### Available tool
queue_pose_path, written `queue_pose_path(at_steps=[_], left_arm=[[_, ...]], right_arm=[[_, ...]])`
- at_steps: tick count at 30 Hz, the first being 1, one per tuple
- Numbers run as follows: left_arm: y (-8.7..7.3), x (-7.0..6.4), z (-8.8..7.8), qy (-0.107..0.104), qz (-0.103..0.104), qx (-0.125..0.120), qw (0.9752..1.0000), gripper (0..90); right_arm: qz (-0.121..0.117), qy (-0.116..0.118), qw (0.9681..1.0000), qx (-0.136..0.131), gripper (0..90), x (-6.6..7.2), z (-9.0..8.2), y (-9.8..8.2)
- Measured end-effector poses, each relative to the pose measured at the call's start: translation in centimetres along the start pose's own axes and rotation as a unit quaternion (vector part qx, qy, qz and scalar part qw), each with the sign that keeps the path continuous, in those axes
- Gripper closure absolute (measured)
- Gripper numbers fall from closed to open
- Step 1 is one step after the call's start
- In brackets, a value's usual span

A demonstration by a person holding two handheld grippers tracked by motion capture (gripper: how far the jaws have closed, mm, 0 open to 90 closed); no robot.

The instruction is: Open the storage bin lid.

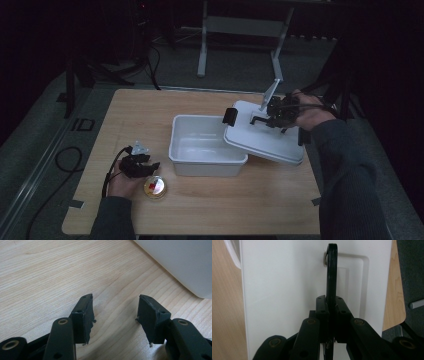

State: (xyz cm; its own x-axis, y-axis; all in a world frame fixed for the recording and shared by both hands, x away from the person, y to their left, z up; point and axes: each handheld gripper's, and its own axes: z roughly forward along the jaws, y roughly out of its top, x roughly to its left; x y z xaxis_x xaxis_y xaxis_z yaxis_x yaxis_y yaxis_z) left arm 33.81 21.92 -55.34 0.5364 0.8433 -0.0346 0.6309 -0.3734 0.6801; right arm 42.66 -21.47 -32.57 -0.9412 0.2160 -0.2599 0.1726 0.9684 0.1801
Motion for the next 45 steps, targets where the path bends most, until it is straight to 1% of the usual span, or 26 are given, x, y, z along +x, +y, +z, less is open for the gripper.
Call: queue_pose_path(at_steps=[7, 14, 17, 27, 45], left_arm=[[0.0, 0.0, 0.0, -0.001, 0.0, 0.0, 1.0, 46.9], [0.0, 0.0, 0.0, 0.0, 0.0, 0.0, 1.0, 46.9], [0.0, 0.0, 0.0, 0.0, 0.0, 0.0, 1.0, 46.9], [0.0, 0.0, 0.0, 0.0, 0.0, 0.0, 1.0, 46.9], [0.0, 0.0, 0.0, 0.0, 0.0, -0.001, 1.0, 46.9]], right_arm=[[0.008, 0.002, 1.0, 0.002, 84.3, -0.1, 0.4, -0.7], [0.014, 0.002, 0.9999, -0.004, 84.3, -0.1, 0.4, -1.4], [0.02, 0.002, 0.9998, 0.002, 84.3, -0.2, 0.6, -2.0], [0.036, 0.0, 0.9994, 0.002, 84.3, -0.3, 0.7, -3.6], [0.057, 0.005, 0.9983, 0.006, 84.4, -0.5, 1.3, -5.8]])
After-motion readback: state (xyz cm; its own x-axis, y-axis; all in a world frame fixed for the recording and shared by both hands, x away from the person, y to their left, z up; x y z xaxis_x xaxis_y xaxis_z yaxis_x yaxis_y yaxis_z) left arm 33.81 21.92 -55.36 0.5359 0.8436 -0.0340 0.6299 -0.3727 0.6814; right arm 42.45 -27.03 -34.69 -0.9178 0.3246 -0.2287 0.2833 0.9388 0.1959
